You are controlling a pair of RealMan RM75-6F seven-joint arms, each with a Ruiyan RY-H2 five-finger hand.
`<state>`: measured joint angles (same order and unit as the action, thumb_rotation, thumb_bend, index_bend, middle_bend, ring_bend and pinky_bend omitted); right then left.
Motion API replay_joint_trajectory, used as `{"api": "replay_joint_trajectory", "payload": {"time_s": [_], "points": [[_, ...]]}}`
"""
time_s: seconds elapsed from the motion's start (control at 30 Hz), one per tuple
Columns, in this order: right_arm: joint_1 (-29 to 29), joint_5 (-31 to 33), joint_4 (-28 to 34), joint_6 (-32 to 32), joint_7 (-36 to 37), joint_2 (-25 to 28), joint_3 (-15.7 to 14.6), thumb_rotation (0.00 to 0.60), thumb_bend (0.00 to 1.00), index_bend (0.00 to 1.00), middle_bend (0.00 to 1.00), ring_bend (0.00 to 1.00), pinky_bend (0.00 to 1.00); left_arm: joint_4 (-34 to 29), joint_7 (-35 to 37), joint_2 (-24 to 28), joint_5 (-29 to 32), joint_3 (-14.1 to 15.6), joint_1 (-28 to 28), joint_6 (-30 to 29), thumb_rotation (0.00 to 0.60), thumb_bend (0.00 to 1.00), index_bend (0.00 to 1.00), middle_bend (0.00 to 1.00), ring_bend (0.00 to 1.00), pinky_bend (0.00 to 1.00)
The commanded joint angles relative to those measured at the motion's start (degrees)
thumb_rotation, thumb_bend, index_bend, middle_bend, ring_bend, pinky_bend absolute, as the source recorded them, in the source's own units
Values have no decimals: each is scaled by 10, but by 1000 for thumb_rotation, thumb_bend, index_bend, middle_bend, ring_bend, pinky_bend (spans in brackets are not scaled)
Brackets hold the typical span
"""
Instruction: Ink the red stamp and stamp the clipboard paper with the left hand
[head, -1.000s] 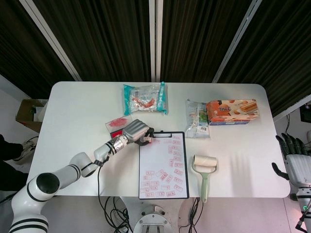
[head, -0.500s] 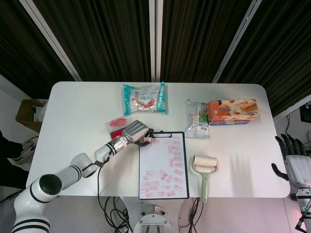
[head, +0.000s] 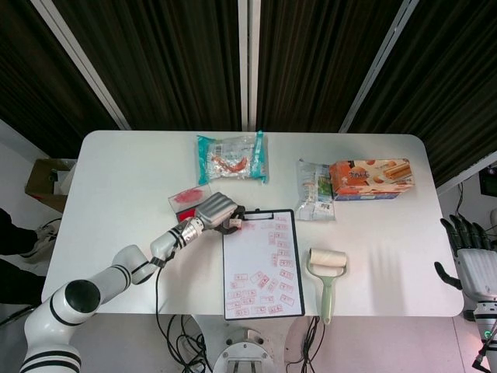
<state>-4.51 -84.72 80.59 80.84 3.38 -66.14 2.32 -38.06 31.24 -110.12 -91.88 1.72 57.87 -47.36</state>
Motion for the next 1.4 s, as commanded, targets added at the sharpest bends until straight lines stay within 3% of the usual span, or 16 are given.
{"api": "replay_joint_trajectory", "payload": {"time_s": [0.03, 0.27, 0.53, 0.63, 0.77, 0.9, 1.07, 1.4], "points": [[1, -1, 0, 2, 1, 0, 0, 600, 226, 0, 0, 0, 0, -2, 1, 0, 1, -3, -1, -7, 600, 477, 694, 701, 1000, 1000], [1, 0, -5, 2, 7, -2, 0, 600, 227, 0, 0, 0, 0, -71, 18, 46, 13, -25, 0, -27, 600, 476, 691, 701, 1000, 1000], [-3, -6, -12, -3, 11, -9, -1, 600, 226, 0, 0, 0, 0, -274, -19, 174, 51, -54, -32, -58, 600, 473, 689, 701, 1000, 1000], [-3, -8, -11, 0, 13, -8, -1, 600, 227, 0, 0, 0, 0, -344, -57, 222, 66, -50, -59, -73, 600, 469, 687, 700, 1000, 1000], [-4, -8, -9, 4, 15, -4, 2, 600, 227, 0, 0, 0, 0, -403, -117, 267, 73, -19, -103, -96, 600, 451, 681, 696, 1000, 1000], [-5, -7, -7, 6, 18, -1, 5, 600, 227, 0, 0, 0, 0, -408, -169, 278, 56, 19, -161, -150, 600, 441, 678, 694, 1000, 1000], [-4, -4, -9, 3, 17, -2, 4, 600, 227, 0, 0, 0, 0, -375, -168, 267, 35, 53, -214, -194, 600, 441, 678, 693, 1000, 1000], [-2, -11, 8, 16, 5, 5, 4, 600, 227, 0, 0, 0, 0, -309, -123, 228, 24, 60, -241, -180, 600, 442, 675, 691, 1000, 1000]]}}
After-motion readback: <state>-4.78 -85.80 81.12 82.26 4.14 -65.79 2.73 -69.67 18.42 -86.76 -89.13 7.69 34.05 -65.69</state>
